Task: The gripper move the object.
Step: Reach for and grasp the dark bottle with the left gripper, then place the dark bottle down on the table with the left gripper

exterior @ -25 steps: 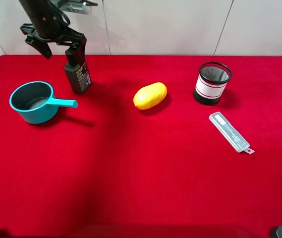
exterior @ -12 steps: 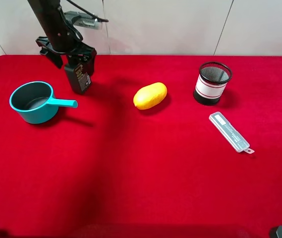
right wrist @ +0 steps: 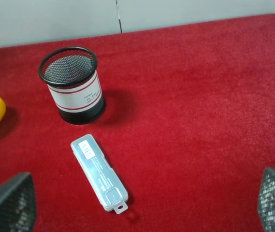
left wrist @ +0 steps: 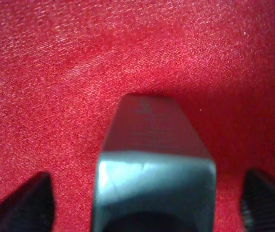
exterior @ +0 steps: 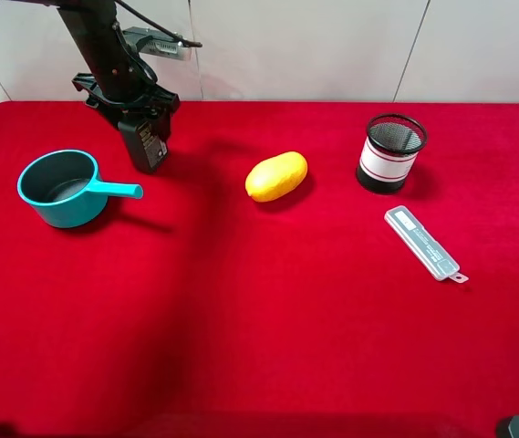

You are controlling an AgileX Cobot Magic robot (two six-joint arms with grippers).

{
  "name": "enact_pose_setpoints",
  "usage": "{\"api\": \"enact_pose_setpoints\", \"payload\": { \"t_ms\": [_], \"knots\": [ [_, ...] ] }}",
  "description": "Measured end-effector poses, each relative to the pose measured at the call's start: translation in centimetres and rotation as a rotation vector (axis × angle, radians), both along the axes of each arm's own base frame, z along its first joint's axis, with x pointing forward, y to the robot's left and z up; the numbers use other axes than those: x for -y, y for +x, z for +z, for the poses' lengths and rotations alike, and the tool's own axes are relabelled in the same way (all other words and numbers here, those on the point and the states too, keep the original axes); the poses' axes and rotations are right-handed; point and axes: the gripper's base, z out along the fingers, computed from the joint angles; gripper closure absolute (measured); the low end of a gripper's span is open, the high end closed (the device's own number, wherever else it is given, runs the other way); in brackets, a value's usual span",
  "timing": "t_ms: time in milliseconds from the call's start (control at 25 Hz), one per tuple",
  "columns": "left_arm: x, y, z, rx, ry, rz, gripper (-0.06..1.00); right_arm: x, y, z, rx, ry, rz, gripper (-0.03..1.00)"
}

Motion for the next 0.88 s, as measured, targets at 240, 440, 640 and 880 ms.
{"api": "enact_pose_setpoints", "payload": {
  "t_ms": [240,440,640,880],
  "knots": [
    [-0.06,0.02,0.01,0.003,0.009,-0.006,0.52,0.00,0.00,0.00,0.000,0.000,0.000,0.27],
    [-0.06,0.01,0.01,0.001,0.009,-0.006,0.52,0.00,0.00,0.00,0.000,0.000,0.000,0.27],
    [-0.06,0.01,0.01,0.001,0.009,-0.006,0.52,0.00,0.00,0.00,0.000,0.000,0.000,0.27],
    [-0.06,0.02,0.03,0.002,0.009,-0.006,0.52,0.00,0.00,0.00,0.000,0.000,0.000,0.27]
  ]
}}
